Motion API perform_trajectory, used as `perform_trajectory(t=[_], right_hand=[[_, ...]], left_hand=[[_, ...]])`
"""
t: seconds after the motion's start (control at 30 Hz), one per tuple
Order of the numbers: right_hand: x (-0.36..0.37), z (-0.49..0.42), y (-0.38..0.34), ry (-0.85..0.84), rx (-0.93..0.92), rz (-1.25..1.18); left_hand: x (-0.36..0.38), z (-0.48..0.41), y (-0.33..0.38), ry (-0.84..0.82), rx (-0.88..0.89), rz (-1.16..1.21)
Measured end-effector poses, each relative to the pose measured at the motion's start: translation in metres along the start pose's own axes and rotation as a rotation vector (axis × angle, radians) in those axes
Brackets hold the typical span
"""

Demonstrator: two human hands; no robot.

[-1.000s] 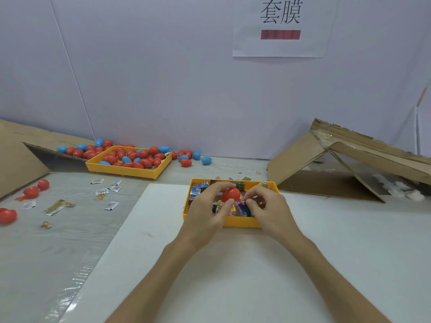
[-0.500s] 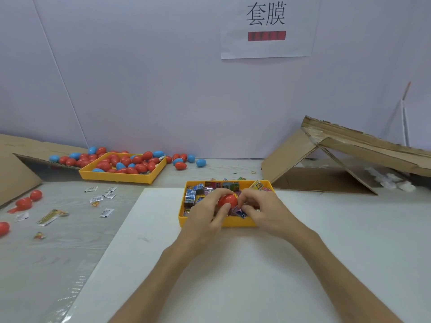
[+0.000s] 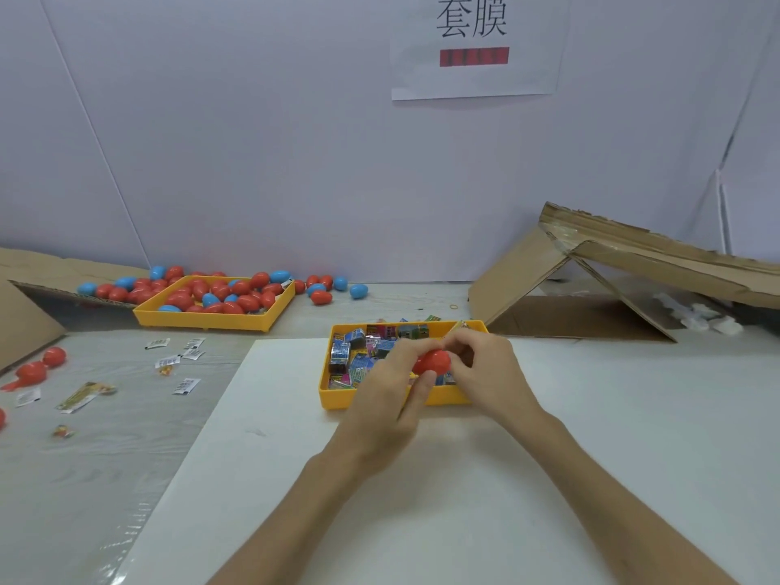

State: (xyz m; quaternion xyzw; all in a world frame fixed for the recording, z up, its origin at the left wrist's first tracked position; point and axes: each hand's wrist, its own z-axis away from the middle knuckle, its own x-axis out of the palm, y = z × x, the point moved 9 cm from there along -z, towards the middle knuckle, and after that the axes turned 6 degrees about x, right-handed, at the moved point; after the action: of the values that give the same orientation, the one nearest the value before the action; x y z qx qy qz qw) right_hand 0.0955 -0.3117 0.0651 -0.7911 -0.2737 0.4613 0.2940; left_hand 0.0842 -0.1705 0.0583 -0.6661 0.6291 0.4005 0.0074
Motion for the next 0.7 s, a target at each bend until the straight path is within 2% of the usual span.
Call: perform_trajectory(t=[0.17, 0.5, 0.6, 0.7], right_hand=[[0.010, 0.002, 0.003, -0.130, 0.016, 0.051], [0.022, -0.001, 0.013, -0.314, 0.115, 0.114], [0.017, -0.002, 0.011, -0.308, 0.176, -0.098], [-0.002, -0.006, 0.015, -0.172, 0.292, -0.429]], left_hand=[[0.027, 0.004, -0.019, -0.202, -0.091, -0.082], [0.031, 0.007, -0.023, -0.272, -0.081, -0.154], [0.032, 0.007, -0.023, -0.284, -0.086, -0.159], [0.027, 0.006, -0.024, -0.228, -0.145, -0.042]])
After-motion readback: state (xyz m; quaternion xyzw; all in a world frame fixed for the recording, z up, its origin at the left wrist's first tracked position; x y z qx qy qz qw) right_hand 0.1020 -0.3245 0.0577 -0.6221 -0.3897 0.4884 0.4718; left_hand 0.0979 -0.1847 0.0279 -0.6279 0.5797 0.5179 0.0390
